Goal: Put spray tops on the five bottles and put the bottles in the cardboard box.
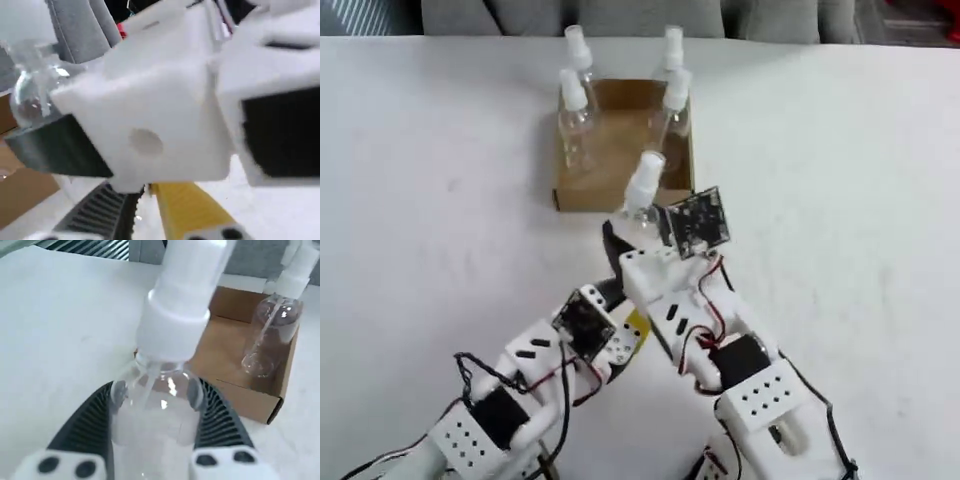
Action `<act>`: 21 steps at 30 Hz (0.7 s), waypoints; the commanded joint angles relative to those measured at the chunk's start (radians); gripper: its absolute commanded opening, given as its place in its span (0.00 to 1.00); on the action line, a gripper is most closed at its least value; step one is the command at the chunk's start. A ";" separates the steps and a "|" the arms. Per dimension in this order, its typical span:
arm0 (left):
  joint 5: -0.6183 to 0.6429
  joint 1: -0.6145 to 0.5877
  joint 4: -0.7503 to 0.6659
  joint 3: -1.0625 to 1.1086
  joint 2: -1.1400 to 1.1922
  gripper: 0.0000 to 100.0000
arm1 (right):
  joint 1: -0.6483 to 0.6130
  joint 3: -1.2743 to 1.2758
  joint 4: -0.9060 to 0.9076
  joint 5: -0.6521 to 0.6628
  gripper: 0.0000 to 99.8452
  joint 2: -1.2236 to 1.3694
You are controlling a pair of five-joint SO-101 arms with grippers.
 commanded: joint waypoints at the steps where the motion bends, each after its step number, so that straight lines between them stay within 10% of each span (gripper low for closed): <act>1: -0.006 -0.076 -0.135 -0.046 0.160 0.02 | -0.015 -0.055 0.081 -0.002 0.02 -0.110; 21: -0.005 -0.131 -0.305 -0.167 0.490 0.02 | -0.005 -0.037 0.168 0.046 0.02 -0.131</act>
